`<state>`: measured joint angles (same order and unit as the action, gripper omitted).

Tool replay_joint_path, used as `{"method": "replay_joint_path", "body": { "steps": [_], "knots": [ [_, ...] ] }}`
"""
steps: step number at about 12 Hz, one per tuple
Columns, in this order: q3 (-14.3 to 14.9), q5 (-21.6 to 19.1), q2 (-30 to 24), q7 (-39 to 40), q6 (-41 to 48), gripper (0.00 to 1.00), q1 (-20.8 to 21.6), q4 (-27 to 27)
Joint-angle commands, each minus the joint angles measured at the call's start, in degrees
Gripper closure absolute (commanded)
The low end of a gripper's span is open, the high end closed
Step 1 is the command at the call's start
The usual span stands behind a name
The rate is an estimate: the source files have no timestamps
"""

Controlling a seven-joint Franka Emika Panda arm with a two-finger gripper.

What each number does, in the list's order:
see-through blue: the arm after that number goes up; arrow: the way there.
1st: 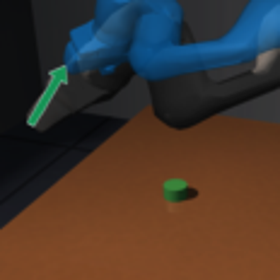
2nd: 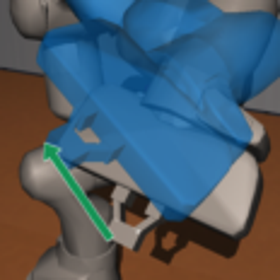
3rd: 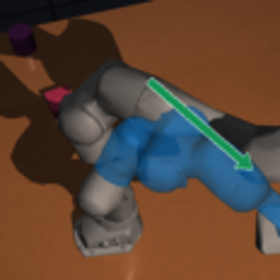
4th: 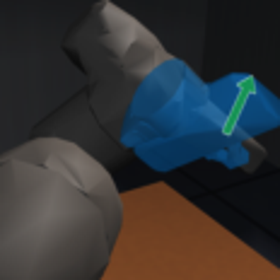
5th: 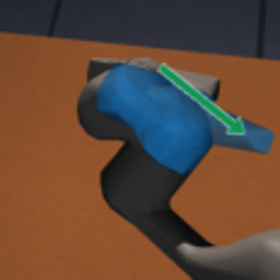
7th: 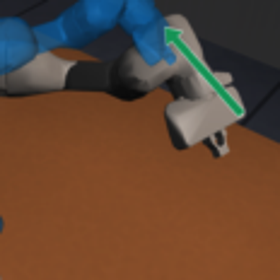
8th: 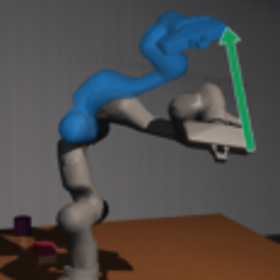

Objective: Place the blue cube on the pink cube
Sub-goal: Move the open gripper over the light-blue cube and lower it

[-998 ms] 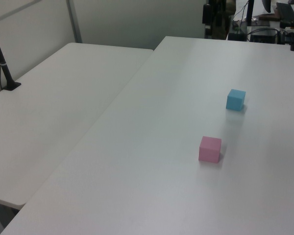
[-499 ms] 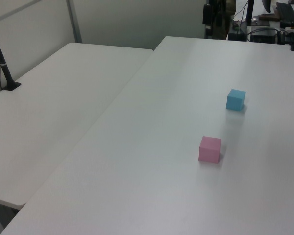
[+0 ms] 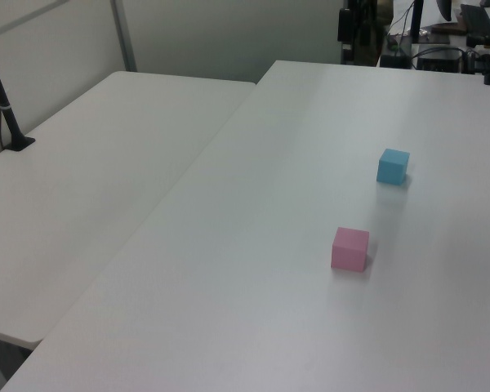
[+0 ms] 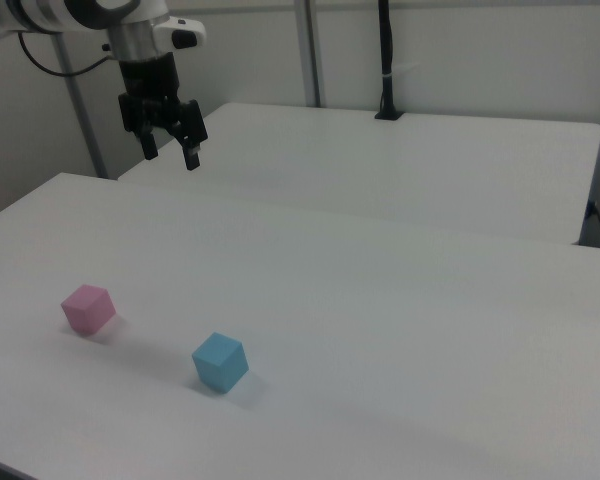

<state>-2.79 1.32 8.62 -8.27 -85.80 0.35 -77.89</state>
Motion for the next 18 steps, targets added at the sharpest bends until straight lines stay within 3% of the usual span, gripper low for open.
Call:
{"method": "replay_joint_path", "body": {
  "steps": [1,10,14,18],
  "knots": [
    [0.15,-0.88,-0.98,0.01,0.99,0.00,0.44,-1.04],
    [-0.02,0.52,-0.36,0.97,0.37,0.00,1.23,-6.65],
    [1.64,2.37,-8.69,5.71,-9.36,0.00,1.49,-22.70],
    [8.31,3.77,-10.03,12.48,-13.76,0.00,3.15,-30.46]
  ]
}}
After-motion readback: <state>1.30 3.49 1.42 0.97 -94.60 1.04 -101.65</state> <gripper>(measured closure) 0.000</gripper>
